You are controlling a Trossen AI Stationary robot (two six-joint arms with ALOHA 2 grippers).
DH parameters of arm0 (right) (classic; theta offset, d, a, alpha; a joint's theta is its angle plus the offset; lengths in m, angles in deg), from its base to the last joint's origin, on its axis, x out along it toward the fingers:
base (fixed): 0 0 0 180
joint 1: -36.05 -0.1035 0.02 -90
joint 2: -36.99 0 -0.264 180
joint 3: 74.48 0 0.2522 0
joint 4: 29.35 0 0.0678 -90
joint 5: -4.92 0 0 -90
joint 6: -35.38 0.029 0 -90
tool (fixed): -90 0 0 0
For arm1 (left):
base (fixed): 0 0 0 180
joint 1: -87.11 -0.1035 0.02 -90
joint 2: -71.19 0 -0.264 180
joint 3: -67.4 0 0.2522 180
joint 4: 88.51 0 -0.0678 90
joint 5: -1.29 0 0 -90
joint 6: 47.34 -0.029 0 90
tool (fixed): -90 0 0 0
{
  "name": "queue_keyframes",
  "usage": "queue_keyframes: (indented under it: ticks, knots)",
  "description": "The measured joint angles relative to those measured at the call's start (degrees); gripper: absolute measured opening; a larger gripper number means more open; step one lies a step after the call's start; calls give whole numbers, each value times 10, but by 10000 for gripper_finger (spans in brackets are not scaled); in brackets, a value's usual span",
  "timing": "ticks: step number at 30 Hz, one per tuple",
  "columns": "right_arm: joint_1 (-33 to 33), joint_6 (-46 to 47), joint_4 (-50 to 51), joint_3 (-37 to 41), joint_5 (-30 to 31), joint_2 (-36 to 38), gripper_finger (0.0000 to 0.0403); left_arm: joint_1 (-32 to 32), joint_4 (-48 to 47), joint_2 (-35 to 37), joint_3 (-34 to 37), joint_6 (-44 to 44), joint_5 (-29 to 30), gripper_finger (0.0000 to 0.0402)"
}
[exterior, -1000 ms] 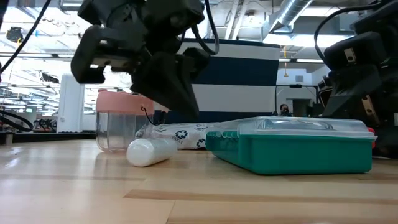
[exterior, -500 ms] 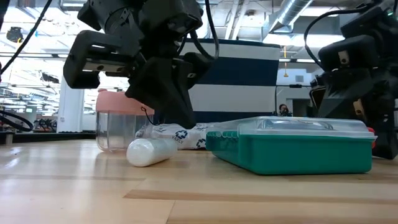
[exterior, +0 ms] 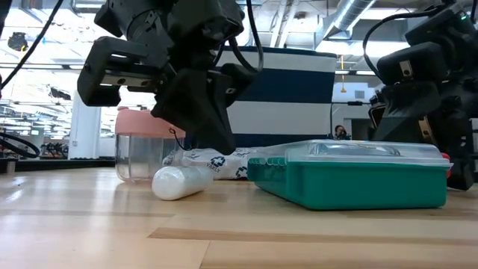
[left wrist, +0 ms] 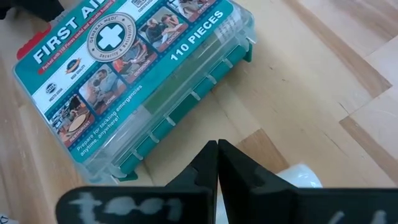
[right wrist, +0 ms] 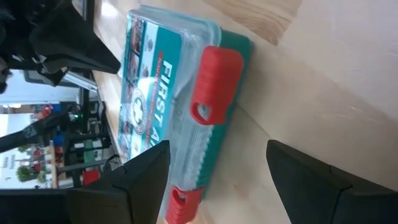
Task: Pick & place medical supplies in basket/bin
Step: Put the first aid kit into the blue bin
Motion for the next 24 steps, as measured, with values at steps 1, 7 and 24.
queue_keyframes:
  ticks: [1,7,24]
  knots:
    - [-2,3,-10,-1,0,-8,260,0,0,0,0,0,0,0]
    - [-17,29,-112,-3,-1,-72,260,-3,1,0,0,1,0,0]
    - [-5,13,-141,-3,-23,-97,260,-5,1,1,0,0,-12,0]
